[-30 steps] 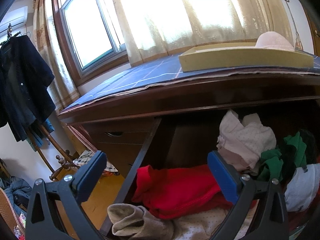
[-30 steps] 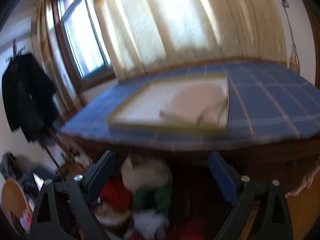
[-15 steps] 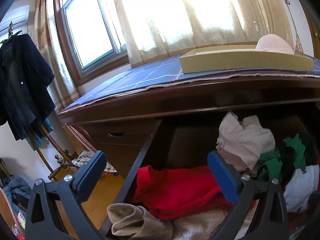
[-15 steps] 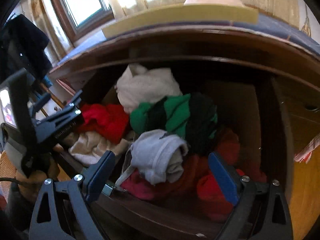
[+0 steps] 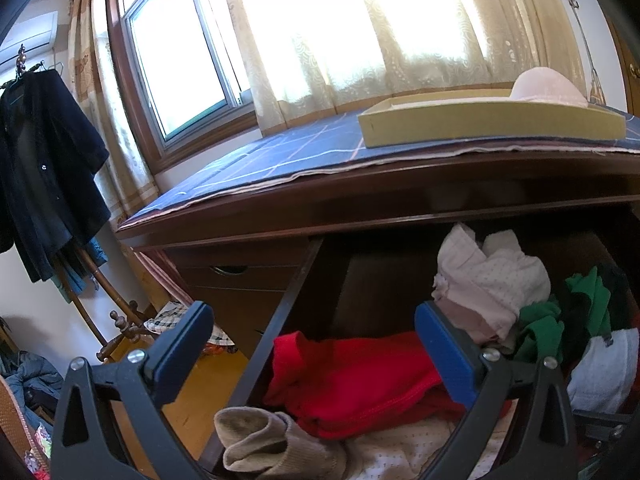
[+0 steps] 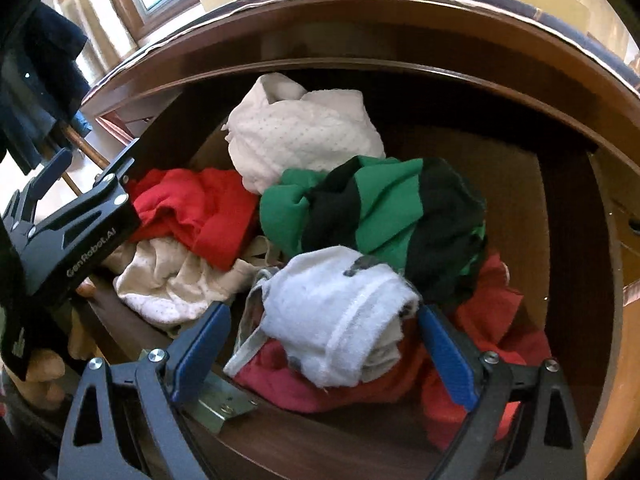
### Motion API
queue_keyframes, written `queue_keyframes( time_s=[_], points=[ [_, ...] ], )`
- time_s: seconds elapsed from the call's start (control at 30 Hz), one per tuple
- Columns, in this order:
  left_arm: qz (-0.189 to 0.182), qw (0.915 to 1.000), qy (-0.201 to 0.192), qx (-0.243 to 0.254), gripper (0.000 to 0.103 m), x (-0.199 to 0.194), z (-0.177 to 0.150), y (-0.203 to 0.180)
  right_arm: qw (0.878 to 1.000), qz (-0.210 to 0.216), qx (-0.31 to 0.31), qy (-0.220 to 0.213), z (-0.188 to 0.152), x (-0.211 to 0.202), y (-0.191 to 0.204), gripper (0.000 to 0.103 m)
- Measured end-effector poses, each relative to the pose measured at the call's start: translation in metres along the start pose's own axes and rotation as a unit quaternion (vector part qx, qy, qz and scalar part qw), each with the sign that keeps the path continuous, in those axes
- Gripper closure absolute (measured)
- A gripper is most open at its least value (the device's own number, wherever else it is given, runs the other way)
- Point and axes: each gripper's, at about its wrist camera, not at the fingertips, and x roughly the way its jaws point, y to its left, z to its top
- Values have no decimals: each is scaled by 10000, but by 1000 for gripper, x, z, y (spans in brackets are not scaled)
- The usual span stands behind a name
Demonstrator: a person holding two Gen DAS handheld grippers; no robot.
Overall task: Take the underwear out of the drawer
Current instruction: 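Return the right gripper to the drawer and grasp the grey rolled garment, then carry the grey garment with the right gripper toward the tray box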
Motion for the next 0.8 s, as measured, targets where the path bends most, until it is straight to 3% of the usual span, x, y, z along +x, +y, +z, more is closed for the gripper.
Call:
queue_keyframes(
  time_s=[0.13, 0.2, 0.3, 0.4, 0.5, 0.8],
  points=[
    [0, 10000, -6, 5, 0, 0, 0, 0, 9999, -162, -18, 46, 4, 7, 2, 8],
    [0, 10000, -4, 4, 0, 0, 0, 0, 9998, -172, 61, 106, 3, 11, 2, 25],
    [-2, 10000, -10, 3, 0, 0, 0, 0, 9993, 71, 294, 219, 1, 15, -6, 31],
    [5, 10000, -1, 1, 0, 0, 0, 0, 9994, 55, 320, 150, 0, 10, -9, 44],
    [1, 10000, -8, 6, 0, 0, 0, 0, 9993, 66, 348, 86, -3, 7, -11, 52],
    [7, 10000, -7, 9, 0, 0, -1, -1, 9970, 394, 450, -491, -8, -31, -15, 59]
  ],
)
